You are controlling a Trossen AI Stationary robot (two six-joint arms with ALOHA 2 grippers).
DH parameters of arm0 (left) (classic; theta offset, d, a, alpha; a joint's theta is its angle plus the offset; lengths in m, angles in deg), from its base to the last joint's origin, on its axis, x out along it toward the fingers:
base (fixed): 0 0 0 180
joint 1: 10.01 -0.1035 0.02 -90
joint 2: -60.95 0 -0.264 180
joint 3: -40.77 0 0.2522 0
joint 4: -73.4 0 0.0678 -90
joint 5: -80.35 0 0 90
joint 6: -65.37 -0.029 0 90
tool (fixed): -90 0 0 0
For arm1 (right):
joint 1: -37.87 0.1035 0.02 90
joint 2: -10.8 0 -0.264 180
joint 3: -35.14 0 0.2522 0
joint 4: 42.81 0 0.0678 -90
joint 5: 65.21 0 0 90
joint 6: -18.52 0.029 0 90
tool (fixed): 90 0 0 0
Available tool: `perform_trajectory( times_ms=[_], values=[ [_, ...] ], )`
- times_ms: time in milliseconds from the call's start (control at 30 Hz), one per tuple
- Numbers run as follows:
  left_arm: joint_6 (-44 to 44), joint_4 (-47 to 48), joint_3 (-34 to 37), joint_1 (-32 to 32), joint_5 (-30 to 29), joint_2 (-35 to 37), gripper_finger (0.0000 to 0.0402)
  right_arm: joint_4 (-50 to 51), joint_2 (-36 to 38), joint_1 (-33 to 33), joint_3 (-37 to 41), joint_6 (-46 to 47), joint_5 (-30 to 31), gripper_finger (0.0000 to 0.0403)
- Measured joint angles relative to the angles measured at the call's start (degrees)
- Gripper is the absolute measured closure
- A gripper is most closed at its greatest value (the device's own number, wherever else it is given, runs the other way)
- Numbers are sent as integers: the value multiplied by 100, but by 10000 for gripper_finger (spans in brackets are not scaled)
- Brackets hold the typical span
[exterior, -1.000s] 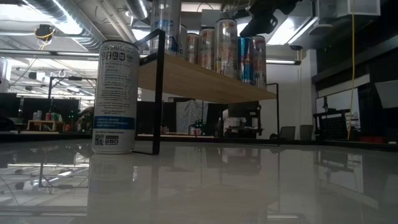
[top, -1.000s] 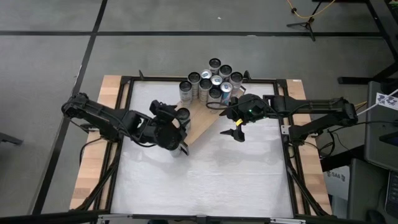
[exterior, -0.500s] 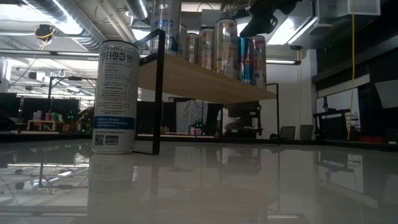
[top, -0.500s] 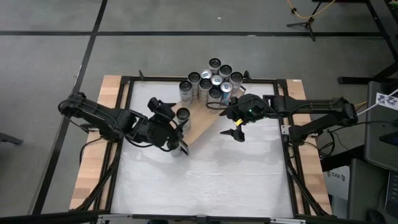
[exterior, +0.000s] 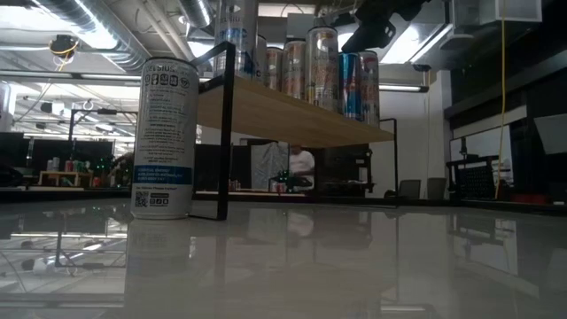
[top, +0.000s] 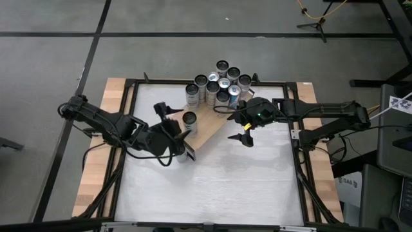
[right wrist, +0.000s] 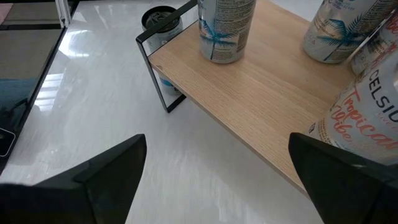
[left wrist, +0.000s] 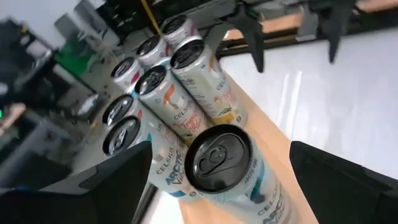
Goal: Place canned beverage on shelf
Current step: Put the white-blue soda can on the shelf aligned with the other white-blue soda can
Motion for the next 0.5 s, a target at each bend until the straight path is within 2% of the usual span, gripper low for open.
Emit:
perform_trajectory(
  times_ms=[200,333,500],
  values=[
    [-1031,2,0,-126,873,0,29,0,0,-1,-2,-2,0,15],
    [-1113,17,0,-468,1775,41,29,0,0,0,0,0,0,15],
    [-1106,22,0,-841,1921,227,29,0,0,-2,-2,-2,0,15]
  ],
)
